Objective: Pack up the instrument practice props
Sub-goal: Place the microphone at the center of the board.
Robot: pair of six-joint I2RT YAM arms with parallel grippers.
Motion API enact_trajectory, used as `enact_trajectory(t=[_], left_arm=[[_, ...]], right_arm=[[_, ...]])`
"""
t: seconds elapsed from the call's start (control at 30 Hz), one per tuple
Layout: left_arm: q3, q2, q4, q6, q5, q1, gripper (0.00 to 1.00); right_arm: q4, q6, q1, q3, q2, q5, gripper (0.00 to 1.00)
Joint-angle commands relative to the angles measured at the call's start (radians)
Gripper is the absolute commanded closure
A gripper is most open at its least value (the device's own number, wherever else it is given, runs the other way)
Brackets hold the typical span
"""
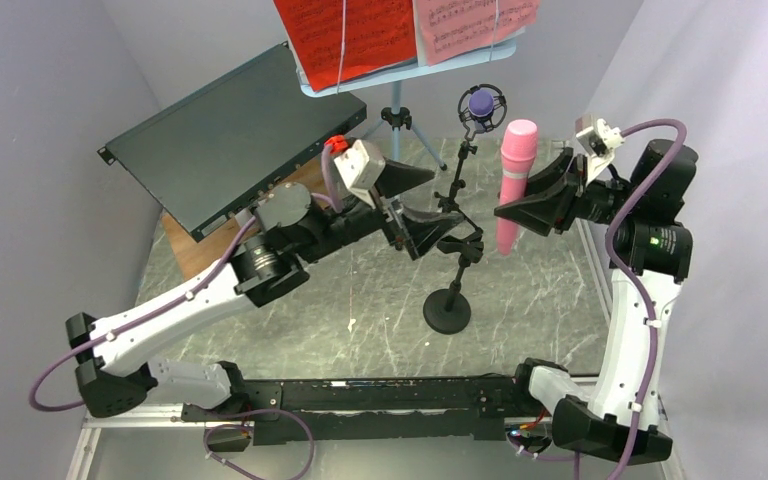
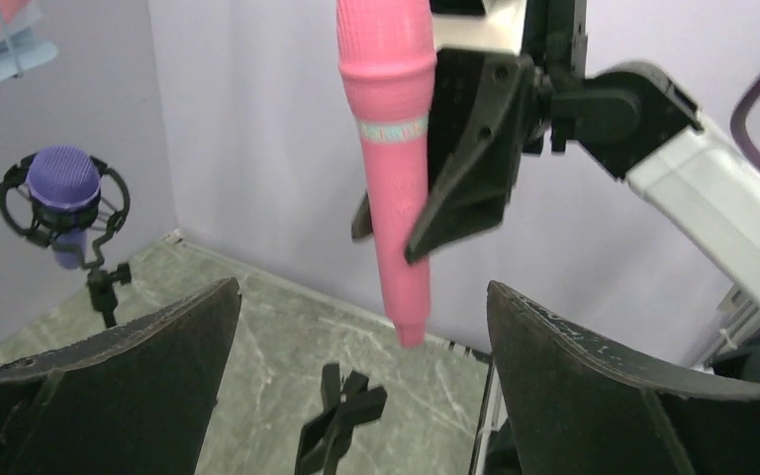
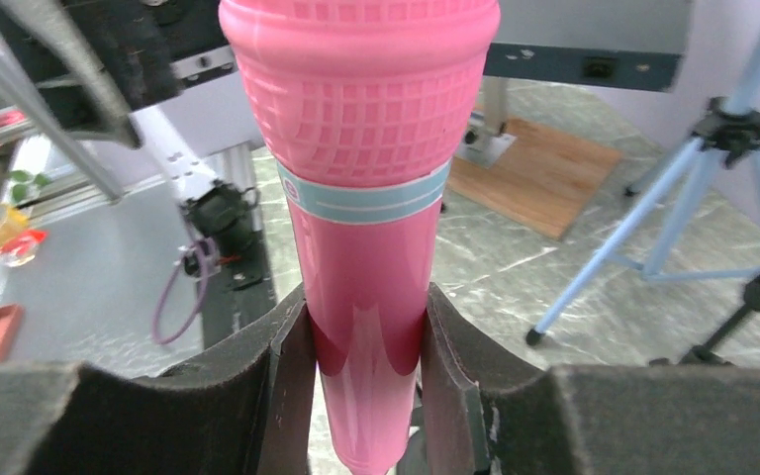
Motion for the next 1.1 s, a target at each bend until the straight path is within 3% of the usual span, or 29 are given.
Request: enact_trajectory(t=[0.0,0.17,0.7,0.87,1.07], left_arm=[[-0.058,-0.083,-0.115,0.106,-0.011,0.000,0.01],[-0.134,-0.142,-0.162,0.115,-0.033,0.000,0.01],[-0.360,-0.259,-0.167,0.090,-0.158,0.000,0.00],[-0.425,-0.297,-0.159,0.065,-0.185,0.000,0.00],[-0.471,-0.331,-0.159,0.041,-0.208,0.000,0.00]], right_arm=[[-0.110,-0.125,-0.033,0.109,0.028,0.156,0.99],[-0.094,-0.114,-0.040,0.110,0.042,0.413,0.99],[0.166,0.002,-0.054,-0.275,0.044,0.925,0.99],[0.212,0.010,-0.053,-0.342,0.172,1.016,0.98],[0.265,0.039,-0.039,-0.308,0.402,1.068,0.96]])
